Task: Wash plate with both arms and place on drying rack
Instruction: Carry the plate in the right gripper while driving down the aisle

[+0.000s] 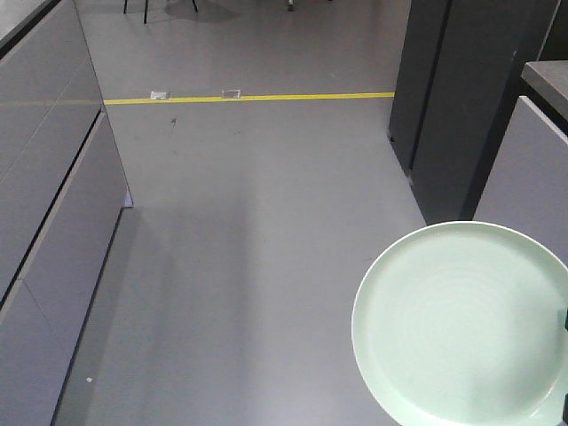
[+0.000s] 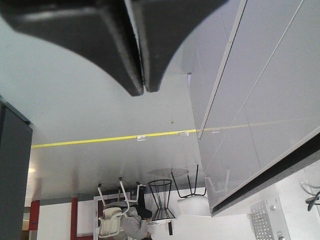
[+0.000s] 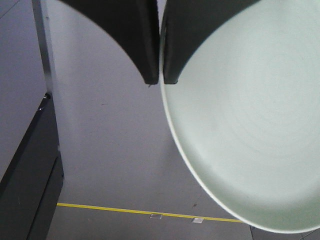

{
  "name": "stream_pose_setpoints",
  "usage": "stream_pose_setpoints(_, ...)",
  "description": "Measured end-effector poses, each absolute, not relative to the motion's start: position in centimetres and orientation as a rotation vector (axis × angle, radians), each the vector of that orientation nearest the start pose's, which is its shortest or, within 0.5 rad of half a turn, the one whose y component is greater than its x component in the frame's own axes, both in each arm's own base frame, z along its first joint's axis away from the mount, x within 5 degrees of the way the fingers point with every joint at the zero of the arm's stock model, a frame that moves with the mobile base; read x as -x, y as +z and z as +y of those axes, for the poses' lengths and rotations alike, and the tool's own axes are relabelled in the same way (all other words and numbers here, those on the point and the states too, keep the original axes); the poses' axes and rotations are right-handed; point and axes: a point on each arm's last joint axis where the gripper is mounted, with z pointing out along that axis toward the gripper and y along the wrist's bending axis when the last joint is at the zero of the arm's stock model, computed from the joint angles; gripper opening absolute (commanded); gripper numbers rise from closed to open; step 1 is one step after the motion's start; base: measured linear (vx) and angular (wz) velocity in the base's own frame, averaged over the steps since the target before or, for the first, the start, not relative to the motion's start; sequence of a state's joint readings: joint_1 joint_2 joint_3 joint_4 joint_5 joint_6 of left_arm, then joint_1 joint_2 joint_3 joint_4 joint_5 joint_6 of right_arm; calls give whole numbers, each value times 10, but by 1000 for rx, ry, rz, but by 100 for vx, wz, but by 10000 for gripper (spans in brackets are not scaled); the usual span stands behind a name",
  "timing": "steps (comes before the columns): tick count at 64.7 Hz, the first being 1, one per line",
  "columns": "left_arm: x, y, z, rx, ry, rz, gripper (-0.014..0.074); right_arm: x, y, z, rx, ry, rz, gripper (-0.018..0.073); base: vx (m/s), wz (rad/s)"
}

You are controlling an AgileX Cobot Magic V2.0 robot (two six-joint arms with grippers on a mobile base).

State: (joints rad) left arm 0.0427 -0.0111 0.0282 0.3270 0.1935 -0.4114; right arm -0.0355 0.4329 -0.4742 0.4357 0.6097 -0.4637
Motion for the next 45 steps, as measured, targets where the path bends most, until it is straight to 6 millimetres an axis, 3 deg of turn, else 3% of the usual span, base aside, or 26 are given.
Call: stream_pose_setpoints(45,-56,188,8,158,16,1677,-6,-86,293,19,219,158,1984,-1,29,-1)
